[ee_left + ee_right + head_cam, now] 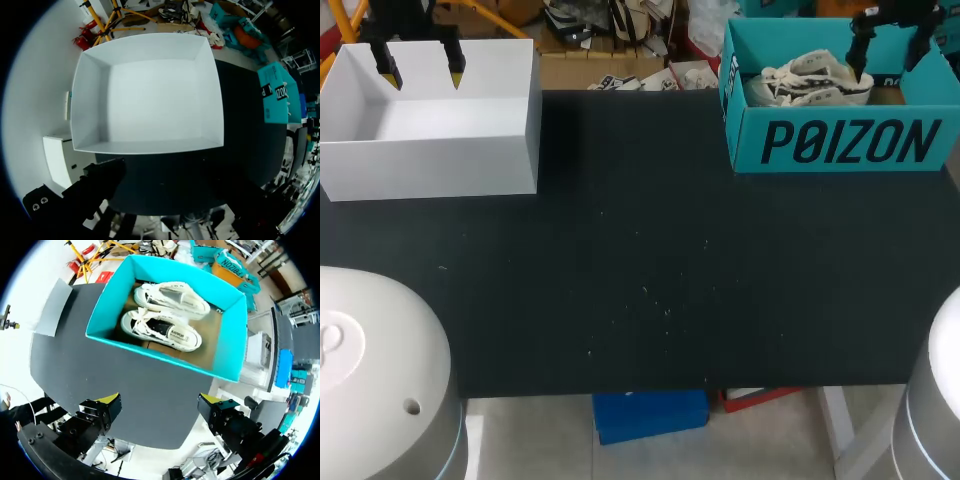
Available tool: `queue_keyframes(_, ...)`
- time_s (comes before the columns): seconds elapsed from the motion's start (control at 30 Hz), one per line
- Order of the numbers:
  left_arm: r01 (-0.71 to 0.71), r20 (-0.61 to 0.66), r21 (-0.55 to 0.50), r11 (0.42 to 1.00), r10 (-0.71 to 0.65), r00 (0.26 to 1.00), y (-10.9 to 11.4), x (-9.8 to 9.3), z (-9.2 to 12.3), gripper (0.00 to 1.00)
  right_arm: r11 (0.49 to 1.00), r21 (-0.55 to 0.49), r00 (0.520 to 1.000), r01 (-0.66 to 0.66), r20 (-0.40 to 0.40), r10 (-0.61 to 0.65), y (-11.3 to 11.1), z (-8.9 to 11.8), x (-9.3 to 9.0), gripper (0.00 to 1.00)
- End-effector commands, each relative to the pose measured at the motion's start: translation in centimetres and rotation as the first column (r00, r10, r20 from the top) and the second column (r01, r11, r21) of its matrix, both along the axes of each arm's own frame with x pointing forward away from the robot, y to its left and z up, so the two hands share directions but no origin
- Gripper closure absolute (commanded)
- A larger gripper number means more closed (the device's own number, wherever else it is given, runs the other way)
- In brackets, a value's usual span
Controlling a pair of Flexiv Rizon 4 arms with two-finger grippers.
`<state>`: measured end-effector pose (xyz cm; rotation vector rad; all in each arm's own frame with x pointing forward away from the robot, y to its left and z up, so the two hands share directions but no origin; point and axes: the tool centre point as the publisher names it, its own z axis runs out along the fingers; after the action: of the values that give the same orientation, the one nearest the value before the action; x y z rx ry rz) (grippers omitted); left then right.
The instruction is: Take the shoe out of the shoebox, open the shoe tongue, remove and reinsert the insole, then place the shoe into the shoebox
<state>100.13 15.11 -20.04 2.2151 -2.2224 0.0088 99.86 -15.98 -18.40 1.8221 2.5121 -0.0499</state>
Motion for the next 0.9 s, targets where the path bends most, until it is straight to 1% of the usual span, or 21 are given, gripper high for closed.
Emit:
queue_keyframes(0.03,-0.002,-0.001,0.004,1.0,0.002,1.0,-0.1,-0.1,0.1,0.0,0.712,-0.108,0.719,-0.694,-0.058,0.692,-0.4,0.6,-1.0,0.0)
queue_keyframes(0.4,-0.002,-0.001,0.004,1.0,0.002,1.0,-0.1,-0.1,0.1,0.0,0.712,-0.108,0.719,-0.694,-0.058,0.692,-0.4,0.6,-1.0,0.0)
queue_keyframes(0.47,-0.002,-0.001,0.004,1.0,0.002,1.0,-0.1,-0.1,0.1,0.0,0.619,-0.103,0.625,-0.778,-0.026,0.78,0.1,0.6,-0.7,0.0)
queue_keyframes(0.5,-0.002,-0.001,0.004,1.0,0.002,1.0,-0.1,-0.1,0.1,0.0,0.559,-0.108,0.564,-0.822,-0.018,0.826,0.4,0.7,-0.4,0.0)
queue_keyframes(0.57,-0.002,-0.001,0.004,1.0,0.002,1.0,-0.1,-0.1,0.1,0.0,0.408,-0.116,0.411,-0.906,-0.005,0.912,1.0,1.0,0.2,0.0)
queue_keyframes(0.6,-0.002,-0.001,0.004,1.0,0.002,1.0,-0.1,-0.1,0.1,0.0,0.296,-0.117,0.3,-0.948,-0.024,0.953,1.4,1.3,0.3,0.0)
queue_keyframes(0.63,-0.002,-0.001,0.004,1.0,0.002,1.0,-0.1,-0.1,0.1,0.0,0.261,-0.12,0.268,-0.958,-0.047,0.962,1.5,1.5,0.4,0.0)
queue_keyframes(0.9,-0.002,-0.001,0.004,1.0,0.002,1.0,-0.1,-0.1,0.1,0.0,0.261,-0.12,0.268,-0.958,-0.047,0.962,1.5,1.5,0.4,0.0)
